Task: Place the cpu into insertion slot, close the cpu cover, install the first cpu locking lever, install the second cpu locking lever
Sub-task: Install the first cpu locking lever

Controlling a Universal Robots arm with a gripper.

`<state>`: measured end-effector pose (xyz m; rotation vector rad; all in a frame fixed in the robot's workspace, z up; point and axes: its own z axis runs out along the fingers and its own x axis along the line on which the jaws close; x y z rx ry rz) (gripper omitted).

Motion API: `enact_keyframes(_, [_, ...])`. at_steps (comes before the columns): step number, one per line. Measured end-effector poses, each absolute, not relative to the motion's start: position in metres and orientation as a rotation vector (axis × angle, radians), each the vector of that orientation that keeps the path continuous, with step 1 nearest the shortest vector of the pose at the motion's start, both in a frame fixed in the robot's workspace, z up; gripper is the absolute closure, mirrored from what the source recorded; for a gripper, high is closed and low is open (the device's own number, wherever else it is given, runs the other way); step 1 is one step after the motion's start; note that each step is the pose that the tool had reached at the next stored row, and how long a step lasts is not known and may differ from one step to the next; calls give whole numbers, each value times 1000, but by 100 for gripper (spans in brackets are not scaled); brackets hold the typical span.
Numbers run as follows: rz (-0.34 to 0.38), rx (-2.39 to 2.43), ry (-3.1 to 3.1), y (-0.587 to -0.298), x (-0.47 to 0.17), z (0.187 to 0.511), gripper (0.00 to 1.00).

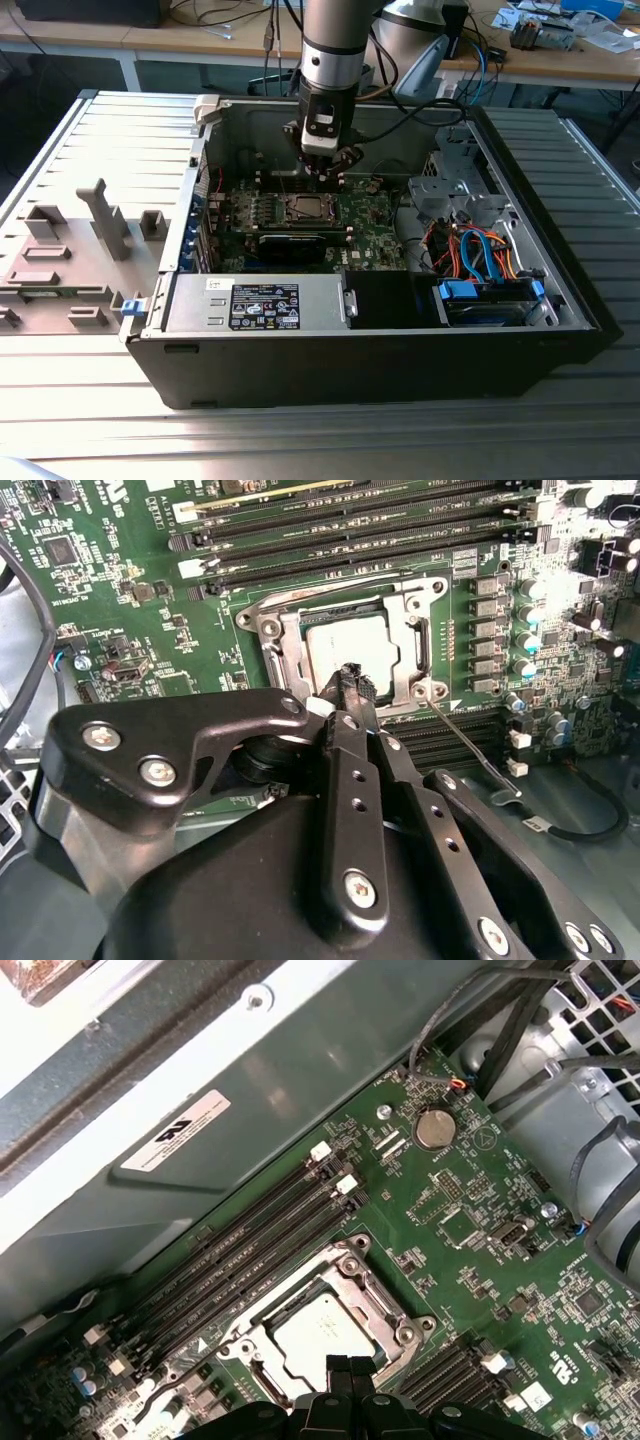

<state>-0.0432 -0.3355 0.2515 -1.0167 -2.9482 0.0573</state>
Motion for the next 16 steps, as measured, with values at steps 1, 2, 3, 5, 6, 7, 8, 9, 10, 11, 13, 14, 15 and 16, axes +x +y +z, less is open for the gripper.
enact_keyframes(1, [57,-1014,-2949,-336,-43,252,89])
enact_keyframes(2, [57,-1011,-2950,-336,-43,252,89])
enact_keyframes(3, [57,-1009,-2951,-336,-43,252,89])
enact_keyframes(5, [57,-1004,-2953,-336,-43,252,89])
enact_keyframes(6, [57,-1002,-2953,-336,-43,252,89])
enact_keyframes(7, [58,-1000,-2954,-336,-43,252,89])
enact_keyframes(8, [58,-997,-2955,-336,-43,252,89])
enact_keyframes(9, [58,-996,-2956,-336,-43,251,89])
enact_keyframes(10, [58,-993,-2956,-336,-43,252,89])
enact_keyframes(11, [58,-990,-2958,-336,-43,251,89])
enact_keyframes(13, [58,-986,-2959,-336,-43,251,89])
enact_keyframes(14, [58,-981,-2961,-336,-43,252,89])
enact_keyframes(15, [58,-977,-2962,-336,-43,252,89])
enact_keyframes(16, [58,-976,-2963,-336,-43,252,89])
